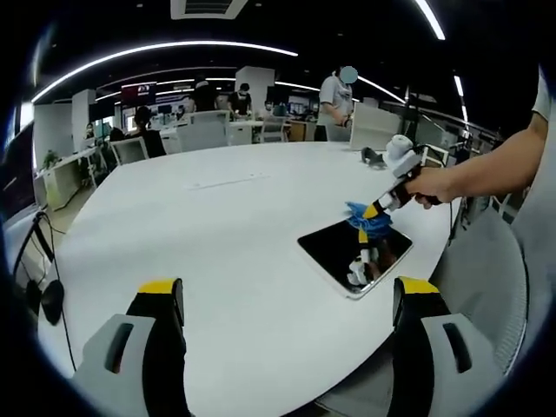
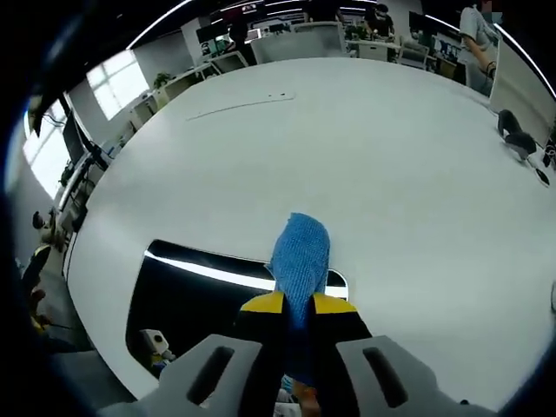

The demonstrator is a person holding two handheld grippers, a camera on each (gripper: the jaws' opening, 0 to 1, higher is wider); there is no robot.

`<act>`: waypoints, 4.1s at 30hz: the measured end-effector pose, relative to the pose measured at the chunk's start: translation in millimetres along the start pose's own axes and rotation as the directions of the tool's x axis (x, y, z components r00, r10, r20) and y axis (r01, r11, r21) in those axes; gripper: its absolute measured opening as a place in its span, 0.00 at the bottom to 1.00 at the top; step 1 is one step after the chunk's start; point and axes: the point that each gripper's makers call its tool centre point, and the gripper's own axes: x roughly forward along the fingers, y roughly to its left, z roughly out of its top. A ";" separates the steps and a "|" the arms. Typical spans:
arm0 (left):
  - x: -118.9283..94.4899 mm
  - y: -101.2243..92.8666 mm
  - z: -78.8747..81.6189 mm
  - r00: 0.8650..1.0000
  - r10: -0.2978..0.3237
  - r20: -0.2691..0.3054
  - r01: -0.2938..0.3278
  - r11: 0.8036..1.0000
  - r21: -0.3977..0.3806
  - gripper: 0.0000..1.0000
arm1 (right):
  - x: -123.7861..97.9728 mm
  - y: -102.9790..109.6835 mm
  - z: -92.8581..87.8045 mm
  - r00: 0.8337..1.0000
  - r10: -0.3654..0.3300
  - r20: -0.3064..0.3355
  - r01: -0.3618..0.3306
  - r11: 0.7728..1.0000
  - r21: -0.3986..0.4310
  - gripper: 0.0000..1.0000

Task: Wipe the mirror surface with the cleaning cloth until all visible marks leave the cleaned area.

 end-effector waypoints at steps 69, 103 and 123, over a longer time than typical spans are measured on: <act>4.7 -2.7 0.1 1.000 -0.018 0.008 0.018 1.000 -0.023 0.99 | 40.3 157.2 9.7 0.982 0.166 -0.096 -0.173 0.982 -0.071 0.04; 4.7 -19.2 -0.9 0.999 -0.039 -0.015 0.038 0.999 -0.023 0.99 | 6.4 171.6 -33.4 0.963 0.211 -0.169 -0.236 0.961 -0.144 0.04; 13.2 -28.0 -2.6 0.998 -0.055 -0.038 0.055 0.998 0.015 0.99 | 3.2 147.4 -33.2 0.964 0.214 -0.159 -0.236 0.962 -0.138 0.04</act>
